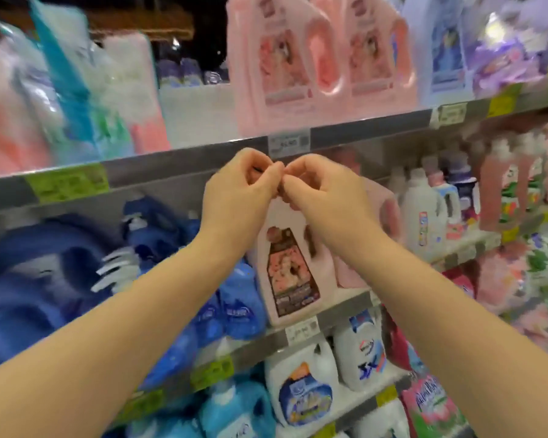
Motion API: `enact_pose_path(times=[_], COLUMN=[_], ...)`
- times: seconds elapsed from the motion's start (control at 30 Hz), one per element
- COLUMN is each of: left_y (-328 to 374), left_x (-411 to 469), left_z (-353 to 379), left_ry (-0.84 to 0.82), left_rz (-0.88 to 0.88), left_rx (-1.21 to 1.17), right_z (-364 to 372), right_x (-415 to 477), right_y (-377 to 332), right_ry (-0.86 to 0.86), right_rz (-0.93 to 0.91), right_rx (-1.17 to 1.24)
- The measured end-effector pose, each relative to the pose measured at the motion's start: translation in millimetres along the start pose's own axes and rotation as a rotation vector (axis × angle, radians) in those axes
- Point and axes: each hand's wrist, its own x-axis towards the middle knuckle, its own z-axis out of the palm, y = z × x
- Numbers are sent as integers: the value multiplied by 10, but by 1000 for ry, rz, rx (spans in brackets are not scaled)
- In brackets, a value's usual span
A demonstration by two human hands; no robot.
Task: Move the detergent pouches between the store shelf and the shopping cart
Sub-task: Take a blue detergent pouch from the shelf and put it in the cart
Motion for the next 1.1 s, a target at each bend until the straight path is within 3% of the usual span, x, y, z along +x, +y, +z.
enact_pose_path(times=[0.17, 0.37, 0.53, 0.67, 0.8, 0.93, 1.1], left_y=[-147, -459, -644, -869, -1085, -1305, -1501], left_x=[603, 1204, 1377, 1524, 1722, 1847, 2054], left_z=[-913, -1901, -2484, -2786, -2733, -2457, -2253], left_ry=[61, 76, 96, 34, -156, -237, -143], left_rz=[116, 75, 13, -170, -419, -510, -554], left_rx=[156, 378, 659, 737, 661, 466, 208], right_z=[664, 1453, 1985, 2173, 2311, 2577, 2683], right_x=[683, 1480, 1854, 2121, 2378, 2528, 2522], right_y=[-505, -958, -1235, -1364, -1282, -1115, -1033], right_ry=[-108, -210, -359, -412, -503, -595, -510], right_rz=[-222, -372, -417, -313, -83, 212, 253], right_rx=[35, 14, -259, -462, -525, -348, -189])
